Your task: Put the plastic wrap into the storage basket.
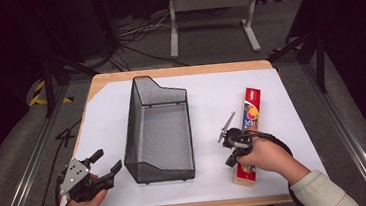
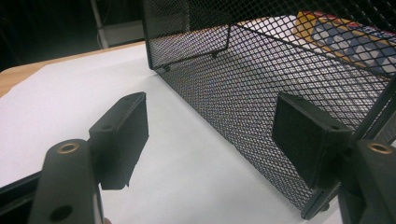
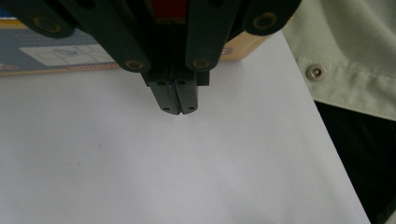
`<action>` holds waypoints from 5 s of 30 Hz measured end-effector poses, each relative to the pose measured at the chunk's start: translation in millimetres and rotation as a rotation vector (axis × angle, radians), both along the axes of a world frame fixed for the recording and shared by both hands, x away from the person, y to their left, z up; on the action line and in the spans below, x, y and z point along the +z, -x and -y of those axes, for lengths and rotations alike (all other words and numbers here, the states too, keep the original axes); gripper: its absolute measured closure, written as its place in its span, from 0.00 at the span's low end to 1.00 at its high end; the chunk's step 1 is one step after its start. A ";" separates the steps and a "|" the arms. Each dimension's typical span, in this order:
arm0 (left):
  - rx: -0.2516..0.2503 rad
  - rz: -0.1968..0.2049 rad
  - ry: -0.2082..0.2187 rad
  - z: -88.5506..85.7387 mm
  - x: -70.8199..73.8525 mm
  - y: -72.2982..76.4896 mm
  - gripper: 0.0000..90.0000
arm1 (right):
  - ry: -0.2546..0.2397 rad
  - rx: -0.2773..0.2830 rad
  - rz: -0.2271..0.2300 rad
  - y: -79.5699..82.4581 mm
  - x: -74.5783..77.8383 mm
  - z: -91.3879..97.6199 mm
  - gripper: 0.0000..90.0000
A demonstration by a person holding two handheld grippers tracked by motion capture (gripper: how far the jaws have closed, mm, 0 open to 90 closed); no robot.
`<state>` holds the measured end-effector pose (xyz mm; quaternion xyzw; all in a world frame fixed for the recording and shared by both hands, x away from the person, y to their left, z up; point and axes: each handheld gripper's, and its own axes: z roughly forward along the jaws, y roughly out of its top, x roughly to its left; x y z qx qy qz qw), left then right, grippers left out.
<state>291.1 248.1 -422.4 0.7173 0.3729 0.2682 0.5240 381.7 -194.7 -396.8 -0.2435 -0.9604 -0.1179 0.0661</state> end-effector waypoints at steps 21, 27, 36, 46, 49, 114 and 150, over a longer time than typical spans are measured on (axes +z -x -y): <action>-0.001 -0.002 -0.005 0.7 -0.1 -0.4 0.31 | 0.020 -0.026 0.012 12.9 2.4 32.5 1.00; 0.000 -0.001 -0.005 1.4 -0.7 -1.3 0.31 | -0.251 -0.123 0.231 7.6 27.5 51.8 1.00; 0.005 -0.004 -0.006 0.4 -0.9 -0.5 0.31 | -0.449 -0.366 0.436 -9.1 41.8 95.9 1.00; 0.029 -0.014 -0.011 -5.0 -3.1 5.8 0.31 | -0.378 -0.535 0.524 -38.6 34.8 128.0 1.00; 0.041 -0.017 -0.012 -8.3 -4.3 8.6 0.31 | -0.354 -0.572 0.541 -49.9 32.8 136.1 1.00; 0.030 -0.020 -0.022 -3.9 -5.4 3.0 0.31 | -0.272 -0.383 0.421 -122.3 -14.8 69.2 0.87; 0.070 -0.043 -0.029 -1.3 -7.0 -7.2 0.31 | -0.612 -0.488 0.474 1.4 55.0 97.2 0.38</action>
